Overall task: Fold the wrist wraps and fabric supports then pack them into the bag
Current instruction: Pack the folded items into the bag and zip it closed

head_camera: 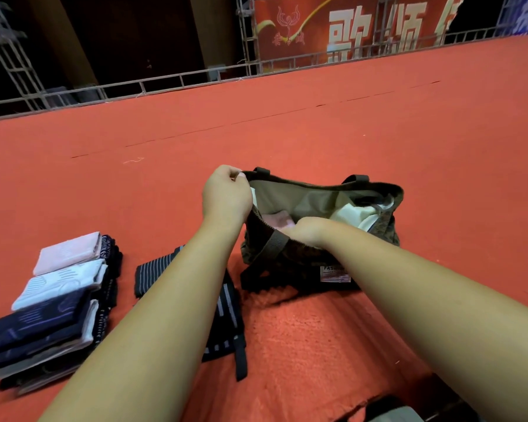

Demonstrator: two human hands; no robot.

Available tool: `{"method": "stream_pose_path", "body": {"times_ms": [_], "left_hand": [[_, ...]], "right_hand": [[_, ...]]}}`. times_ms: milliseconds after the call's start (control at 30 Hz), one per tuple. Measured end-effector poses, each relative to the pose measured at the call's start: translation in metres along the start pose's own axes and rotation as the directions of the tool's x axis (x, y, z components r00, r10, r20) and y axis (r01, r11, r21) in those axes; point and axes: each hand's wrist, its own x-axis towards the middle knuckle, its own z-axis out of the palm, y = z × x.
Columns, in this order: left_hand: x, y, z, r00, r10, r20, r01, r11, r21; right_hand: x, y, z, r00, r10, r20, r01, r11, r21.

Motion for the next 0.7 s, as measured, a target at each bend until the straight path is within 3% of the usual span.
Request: {"method": "stream_pose_path", "body": {"times_ms": [167,267,300,367,433,467,533,600,700], "left_hand": [[-0.002,0.001,-0.002,0.996,0.003,0.091,-0.014,0.993,0.117],[-0.017,0.009,0.000,0.982,0.184,0.041,-0.189,0.946,0.264],[-0.024,0.012,0.001,0.948,0.317,0.026,-0.304,0.878,0.369],[-0.037,0.022,0.006,0.802,0.587,0.111,-0.540,0.633,0.554],[-0.044,0.033,0.018,0.646,0.665,0.374,-0.732,0.400,0.552],[-0.047,0.039,0.025,0.604,0.599,0.526,-0.786,0.341,0.516],[-0.051,0.045,0.043,0.600,0.324,0.732,-0.799,0.296,0.524],[-0.054,0.040,0.057,0.618,0.124,0.777,-0.767,0.314,0.560],[-0.052,0.025,0.069,0.642,0.029,0.766,-0.728,0.339,0.596]], "right_hand": [[-0.021,0.009,-0.019,0.995,-0.075,-0.060,0.060,0.972,-0.228],[-0.028,0.022,-0.033,0.983,-0.102,-0.151,0.053,0.953,-0.298],[-0.032,0.028,-0.038,0.978,-0.094,-0.184,0.036,0.954,-0.297],[-0.035,0.044,-0.047,0.958,-0.079,-0.276,-0.018,0.943,-0.334],[-0.038,0.062,-0.051,0.926,-0.019,-0.376,-0.136,0.914,-0.382],[-0.039,0.069,-0.051,0.918,0.009,-0.396,-0.184,0.895,-0.406],[-0.041,0.080,-0.051,0.932,0.061,-0.357,-0.211,0.893,-0.398],[-0.045,0.090,-0.053,0.959,0.074,-0.275,-0.188,0.890,-0.415],[-0.044,0.106,-0.053,0.984,0.060,-0.169,-0.142,0.836,-0.529]]}}
